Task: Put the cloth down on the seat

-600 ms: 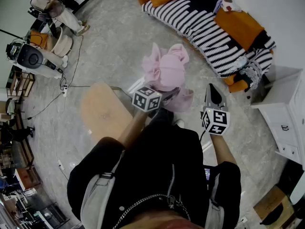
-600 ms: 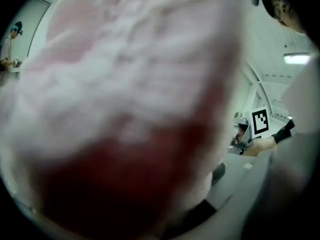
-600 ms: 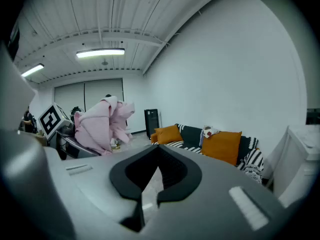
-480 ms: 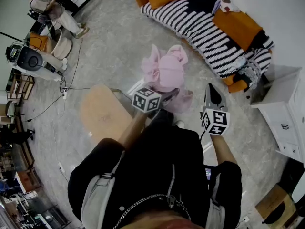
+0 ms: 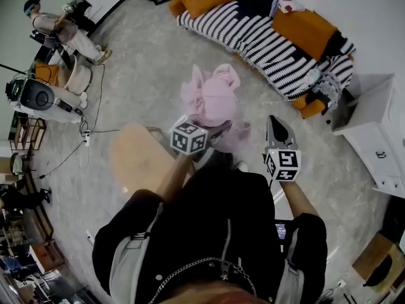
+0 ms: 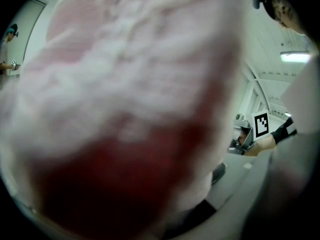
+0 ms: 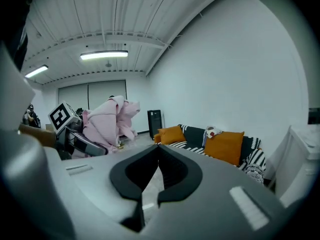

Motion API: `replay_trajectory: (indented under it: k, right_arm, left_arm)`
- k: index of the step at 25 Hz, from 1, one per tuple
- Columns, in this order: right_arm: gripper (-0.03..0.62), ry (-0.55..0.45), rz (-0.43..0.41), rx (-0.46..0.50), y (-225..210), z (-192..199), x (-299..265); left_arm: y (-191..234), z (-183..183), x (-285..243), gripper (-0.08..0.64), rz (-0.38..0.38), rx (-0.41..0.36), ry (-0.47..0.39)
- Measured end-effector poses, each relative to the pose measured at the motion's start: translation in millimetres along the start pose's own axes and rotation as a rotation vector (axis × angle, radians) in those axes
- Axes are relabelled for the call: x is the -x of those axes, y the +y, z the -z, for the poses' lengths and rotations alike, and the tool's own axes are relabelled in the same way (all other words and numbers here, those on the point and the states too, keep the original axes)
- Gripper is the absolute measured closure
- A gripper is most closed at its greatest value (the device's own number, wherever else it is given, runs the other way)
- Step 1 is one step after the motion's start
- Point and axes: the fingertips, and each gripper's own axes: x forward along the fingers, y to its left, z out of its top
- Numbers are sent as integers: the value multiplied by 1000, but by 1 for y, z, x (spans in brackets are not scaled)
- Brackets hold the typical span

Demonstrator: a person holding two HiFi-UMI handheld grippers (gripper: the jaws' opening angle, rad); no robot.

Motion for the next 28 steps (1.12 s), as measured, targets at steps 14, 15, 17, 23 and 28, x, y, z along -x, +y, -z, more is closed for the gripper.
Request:
replay_trajectory:
  k: [14,15,17,23,28]
  right_arm:
    - [594,75,-4,118,19,-21,23]
    - [594,78,-2,121,18,-23,22]
    - [594,88,8,110,12,-22,19]
    - [594,90,40,41,-3,-22,-6]
    - [594,83,38,11,0,-24,-35]
  left_arm:
    - [-3,-26,23,204,43,-93,75]
    - [0,-31,24,204,39,-101,74]
    - [9,-39,23,204,33,-110,74]
    - [33,-58,9,204,14,-95,49]
    - [49,-65,-6,204,28,-34,21]
